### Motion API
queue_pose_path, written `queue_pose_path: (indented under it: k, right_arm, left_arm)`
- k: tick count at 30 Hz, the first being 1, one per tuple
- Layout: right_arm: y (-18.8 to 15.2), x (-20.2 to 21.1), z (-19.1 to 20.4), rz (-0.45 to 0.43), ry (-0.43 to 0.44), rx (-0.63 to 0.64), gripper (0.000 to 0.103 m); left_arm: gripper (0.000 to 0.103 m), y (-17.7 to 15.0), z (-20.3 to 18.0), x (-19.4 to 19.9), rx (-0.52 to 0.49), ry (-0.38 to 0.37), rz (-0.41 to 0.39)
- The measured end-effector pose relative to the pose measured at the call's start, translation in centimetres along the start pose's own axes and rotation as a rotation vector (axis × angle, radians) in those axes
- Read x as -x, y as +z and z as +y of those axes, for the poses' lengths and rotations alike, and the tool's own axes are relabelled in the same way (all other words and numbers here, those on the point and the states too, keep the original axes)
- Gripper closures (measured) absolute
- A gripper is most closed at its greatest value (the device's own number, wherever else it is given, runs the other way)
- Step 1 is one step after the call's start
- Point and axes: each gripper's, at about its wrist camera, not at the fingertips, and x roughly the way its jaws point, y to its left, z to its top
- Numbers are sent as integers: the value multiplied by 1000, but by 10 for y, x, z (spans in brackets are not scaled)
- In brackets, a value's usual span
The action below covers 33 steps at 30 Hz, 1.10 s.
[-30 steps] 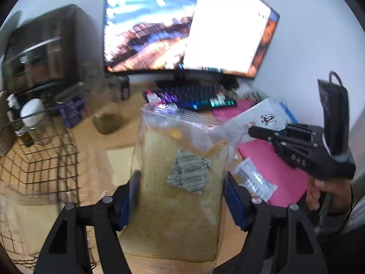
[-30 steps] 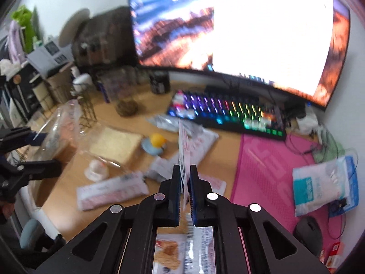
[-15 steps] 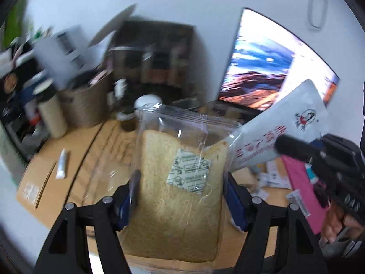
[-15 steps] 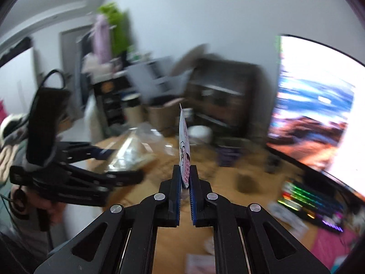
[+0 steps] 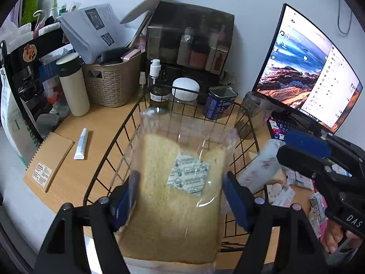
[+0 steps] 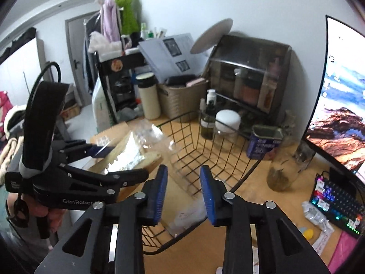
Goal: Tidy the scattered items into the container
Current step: 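Carry both items over the wire basket and release them inside, then grasp the white figurine with the left gripper while the right gripper grasps the rubber duck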
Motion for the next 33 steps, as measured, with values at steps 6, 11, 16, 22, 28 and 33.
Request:
queue_pose_path:
  k: [6, 11, 16, 22, 28, 33]
  right_arm:
    - [-6, 9, -12, 7, 0, -29, 66]
    - [-9, 32, -26, -30, -11, -52, 66]
    - [-16, 80, -44, -162, -80, -73, 51]
    - [-34, 141, -62, -324, -247, -74, 38]
    - [-69, 155, -93, -212, -133, -139, 38]
    - [-104, 169, -122, -164, -274, -126, 38]
  left_arm:
    - [24, 3, -12, 0, -46, 55, -18]
    - [24, 8, -25, 2, -54, 35, -25]
    - [24, 6, -52, 7, -86, -48, -21]
    - [24, -4, -111, 11, -189, -147, -15]
    - [24, -23, -177, -11, -319, -205, 52]
    - [24, -40, -216, -47, -374, -197, 134]
